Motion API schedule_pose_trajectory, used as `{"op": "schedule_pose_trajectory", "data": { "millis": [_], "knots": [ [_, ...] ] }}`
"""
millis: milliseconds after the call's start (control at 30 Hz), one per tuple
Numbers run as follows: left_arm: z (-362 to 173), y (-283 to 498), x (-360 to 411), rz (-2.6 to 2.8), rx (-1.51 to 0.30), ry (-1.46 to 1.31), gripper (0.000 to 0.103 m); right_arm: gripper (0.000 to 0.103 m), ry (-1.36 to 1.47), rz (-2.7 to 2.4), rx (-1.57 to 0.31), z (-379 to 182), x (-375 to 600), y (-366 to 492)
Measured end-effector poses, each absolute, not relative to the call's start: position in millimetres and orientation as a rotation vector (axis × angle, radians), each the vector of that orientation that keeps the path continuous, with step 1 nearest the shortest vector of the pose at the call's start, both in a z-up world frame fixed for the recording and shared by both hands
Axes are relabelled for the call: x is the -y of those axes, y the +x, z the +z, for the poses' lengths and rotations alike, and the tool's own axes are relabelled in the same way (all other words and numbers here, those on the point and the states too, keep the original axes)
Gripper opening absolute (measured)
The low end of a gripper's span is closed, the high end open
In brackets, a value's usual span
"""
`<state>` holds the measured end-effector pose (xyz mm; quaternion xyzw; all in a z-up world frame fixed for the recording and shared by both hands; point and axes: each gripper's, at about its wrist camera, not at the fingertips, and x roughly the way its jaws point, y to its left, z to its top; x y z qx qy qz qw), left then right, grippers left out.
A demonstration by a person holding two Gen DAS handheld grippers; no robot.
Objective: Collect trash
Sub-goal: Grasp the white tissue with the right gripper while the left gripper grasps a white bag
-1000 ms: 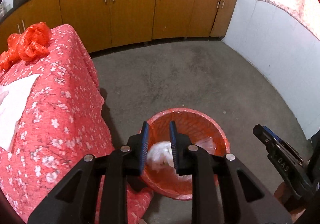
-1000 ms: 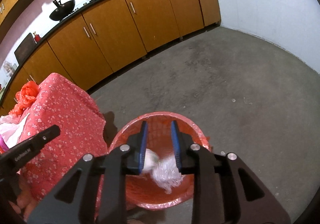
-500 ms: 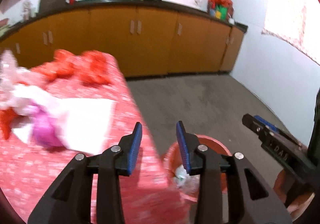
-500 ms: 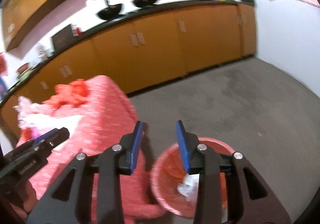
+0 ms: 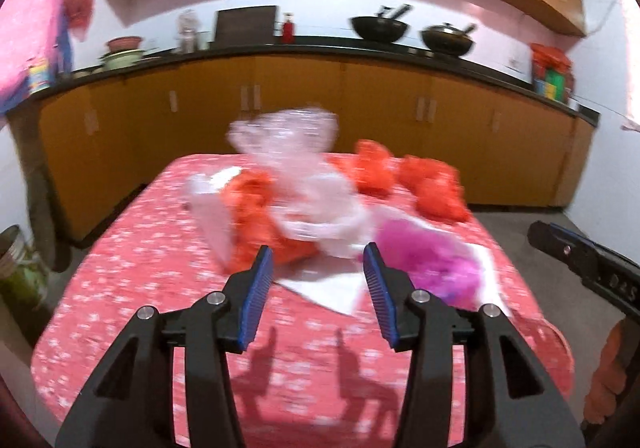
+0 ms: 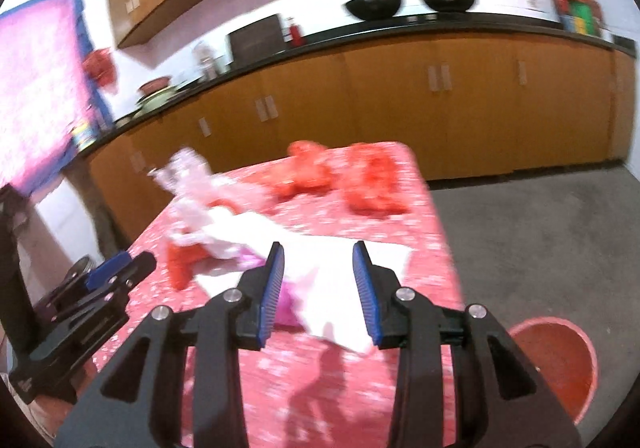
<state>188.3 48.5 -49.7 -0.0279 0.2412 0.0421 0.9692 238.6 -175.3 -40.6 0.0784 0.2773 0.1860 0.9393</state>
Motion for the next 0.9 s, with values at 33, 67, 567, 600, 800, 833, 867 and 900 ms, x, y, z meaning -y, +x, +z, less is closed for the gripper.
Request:
{"op": "schedule_pose_trajectory", "data": {
  "millis": [33, 67, 567, 600, 800, 833, 867, 900],
  "knots": [
    [-50, 189, -59, 0.105, -0.484, -0.06, 0.051, 0.036, 0.146, 0.391, -0.571, -42, 165, 241],
    [-51, 188, -65, 0.116, -0.481, -0.062, 0.052, 0.036, 0.126, 0.399, -0.579, -44, 155, 244],
    [-59, 204, -106, 0.169, -0.499, -0.064, 0.053, 0.029, 0.036, 0.316, -0.612, -61, 123, 277],
    [-59, 205, -106, 0.166, -0.497, -0.063, 0.053, 0.028, 0.037, 0.315, -0.617, -61, 124, 279],
    [-56, 208, -98, 0.146, -0.49, -0.057, 0.053, 0.016, 0.058, 0.338, -0.664, -69, 132, 289],
    [-56, 208, -96, 0.141, -0.491, -0.057, 0.053, 0.016, 0.058, 0.344, -0.669, -70, 132, 289],
    [-55, 209, -95, 0.138, -0.492, -0.058, 0.053, 0.016, 0.053, 0.346, -0.67, -70, 131, 289],
    [-55, 209, -94, 0.135, -0.493, -0.06, 0.053, 0.011, 0.044, 0.347, -0.668, -71, 130, 289]
  ]
}}
